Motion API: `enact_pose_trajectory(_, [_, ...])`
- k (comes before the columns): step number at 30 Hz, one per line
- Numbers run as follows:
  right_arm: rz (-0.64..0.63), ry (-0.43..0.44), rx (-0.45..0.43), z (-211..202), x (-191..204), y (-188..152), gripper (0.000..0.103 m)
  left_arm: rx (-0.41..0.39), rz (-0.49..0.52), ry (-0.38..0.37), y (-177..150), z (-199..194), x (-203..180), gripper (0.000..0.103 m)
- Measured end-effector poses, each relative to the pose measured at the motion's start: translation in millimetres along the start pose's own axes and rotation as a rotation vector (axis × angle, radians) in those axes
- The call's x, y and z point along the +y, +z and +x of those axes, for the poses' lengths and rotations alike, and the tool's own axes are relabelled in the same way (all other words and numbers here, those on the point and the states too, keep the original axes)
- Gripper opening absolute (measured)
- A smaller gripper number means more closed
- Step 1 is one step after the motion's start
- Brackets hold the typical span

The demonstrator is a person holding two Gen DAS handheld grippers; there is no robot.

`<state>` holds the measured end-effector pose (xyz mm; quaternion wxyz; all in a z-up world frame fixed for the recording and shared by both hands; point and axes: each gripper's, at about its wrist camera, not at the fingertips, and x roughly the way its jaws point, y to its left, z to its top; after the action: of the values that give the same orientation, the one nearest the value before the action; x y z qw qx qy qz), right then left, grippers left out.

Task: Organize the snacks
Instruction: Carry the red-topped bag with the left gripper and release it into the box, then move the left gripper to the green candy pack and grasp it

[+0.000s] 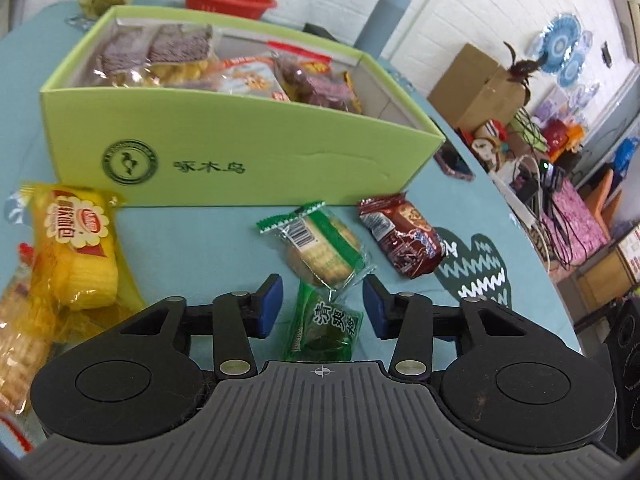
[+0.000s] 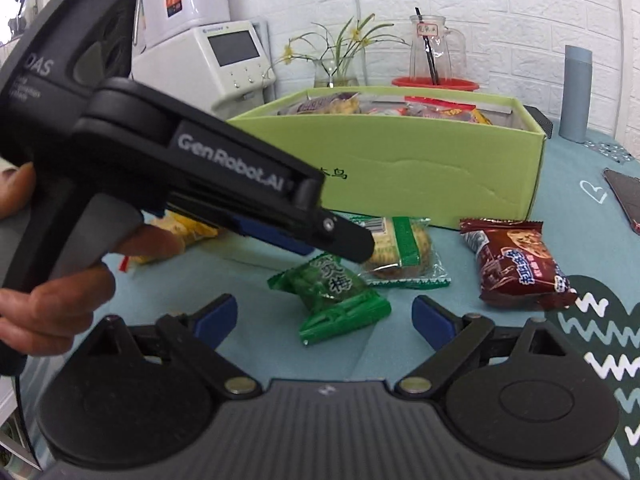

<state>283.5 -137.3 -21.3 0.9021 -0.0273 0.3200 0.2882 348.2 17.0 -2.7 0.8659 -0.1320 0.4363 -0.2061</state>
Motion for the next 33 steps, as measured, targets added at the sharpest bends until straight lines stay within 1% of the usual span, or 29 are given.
enact_pose_trajectory(1, [-0.009,0.003,0.012,4,0,1,0.093,0.02,-0.005,0.006,0,5,1,0.014])
enact_pose_trajectory(2, [-0.015,0.005,0.025,8,1,1,0.092,0.031,-0.007,0.009,-1,7,1,0.008])
enact_pose_trajectory(3, [-0.021,0.014,0.029,9,2,1,0.092,0.035,0.005,0.004,-2,9,2,0.005])
enact_pose_trajectory(6, [-0.029,0.038,0.031,2,11,-4,0.093,0.038,0.019,0.008,-8,6,0,0.006])
enact_pose_trajectory(8, [-0.022,0.063,0.035,-6,17,-9,0.093,0.046,0.03,-0.003,-13,3,0,0.006])
enact_pose_trajectory(12, [0.0,0.082,0.032,-27,31,-26,0.094,0.067,0.06,-0.026,-32,-8,-6,0.006])
enact_pose_trajectory(15, [0.029,0.123,0.029,-40,44,-38,0.094,0.06,0.096,-0.033,-45,-17,-12,0.006])
enact_pose_trajectory(17, [0.021,0.116,0.023,-48,50,-41,0.093,0.045,0.103,-0.035,-49,-23,-13,0.009])
enact_pose_trajectory(19, [0.003,0.08,0.0,-56,52,-41,0.093,0.005,0.078,-0.022,-50,-36,-8,0.017])
enact_pose_trajectory(21, [-0.01,0.021,-0.022,-57,49,-35,0.093,-0.03,0.028,-0.016,-50,-49,-1,0.018])
enact_pose_trajectory(23, [-0.017,-0.004,-0.037,-52,45,-29,0.093,-0.039,-0.04,-0.02,-53,-59,8,0.018])
enact_pose_trajectory(25, [-0.019,0.005,-0.033,-42,42,-25,0.093,-0.03,-0.088,-0.032,-61,-63,15,0.018])
enact_pose_trajectory(28, [-0.012,0.012,0.005,-27,41,-27,0.093,-0.02,-0.124,-0.044,-72,-66,20,0.018])
enact_pose_trajectory(31, [0.011,0.053,0.003,-33,49,-34,0.093,-0.023,-0.131,-0.035,-75,-65,21,0.018])
enact_pose_trajectory(33, [0.008,0.036,-0.007,-36,51,-34,0.093,-0.022,-0.126,-0.035,-73,-63,18,0.018])
